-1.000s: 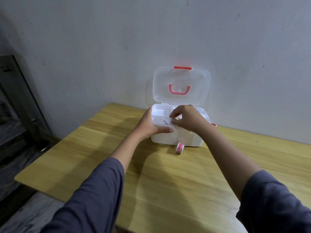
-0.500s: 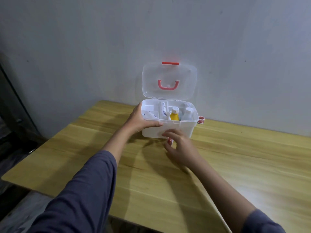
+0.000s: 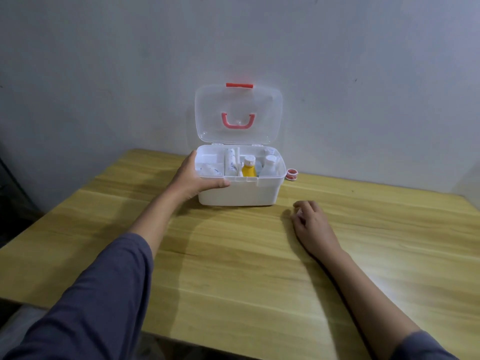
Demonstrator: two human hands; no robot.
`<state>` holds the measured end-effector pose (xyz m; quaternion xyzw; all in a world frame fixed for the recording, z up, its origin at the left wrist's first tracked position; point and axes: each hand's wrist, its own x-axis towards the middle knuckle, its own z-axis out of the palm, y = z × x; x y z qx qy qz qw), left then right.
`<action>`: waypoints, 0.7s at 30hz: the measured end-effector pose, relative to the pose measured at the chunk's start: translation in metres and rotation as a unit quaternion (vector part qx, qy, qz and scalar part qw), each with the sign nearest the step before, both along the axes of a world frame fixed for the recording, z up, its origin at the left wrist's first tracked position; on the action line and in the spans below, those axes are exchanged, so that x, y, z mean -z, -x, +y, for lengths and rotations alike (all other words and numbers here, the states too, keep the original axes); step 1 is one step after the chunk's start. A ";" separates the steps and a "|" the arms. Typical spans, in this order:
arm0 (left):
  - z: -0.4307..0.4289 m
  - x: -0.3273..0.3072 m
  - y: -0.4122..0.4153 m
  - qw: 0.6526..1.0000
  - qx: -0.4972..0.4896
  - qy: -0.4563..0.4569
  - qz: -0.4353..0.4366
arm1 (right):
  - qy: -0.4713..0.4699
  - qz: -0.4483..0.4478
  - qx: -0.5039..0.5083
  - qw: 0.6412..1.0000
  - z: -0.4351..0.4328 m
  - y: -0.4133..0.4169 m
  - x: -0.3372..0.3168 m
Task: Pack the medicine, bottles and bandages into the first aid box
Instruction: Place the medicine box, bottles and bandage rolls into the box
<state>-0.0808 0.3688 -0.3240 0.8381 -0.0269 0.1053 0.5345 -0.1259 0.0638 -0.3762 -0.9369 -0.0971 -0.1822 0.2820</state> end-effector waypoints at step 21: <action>-0.102 0.008 0.008 0.995 0.084 0.053 -0.027 | 0.046 0.012 0.080 0.996 -0.107 -0.042 -0.047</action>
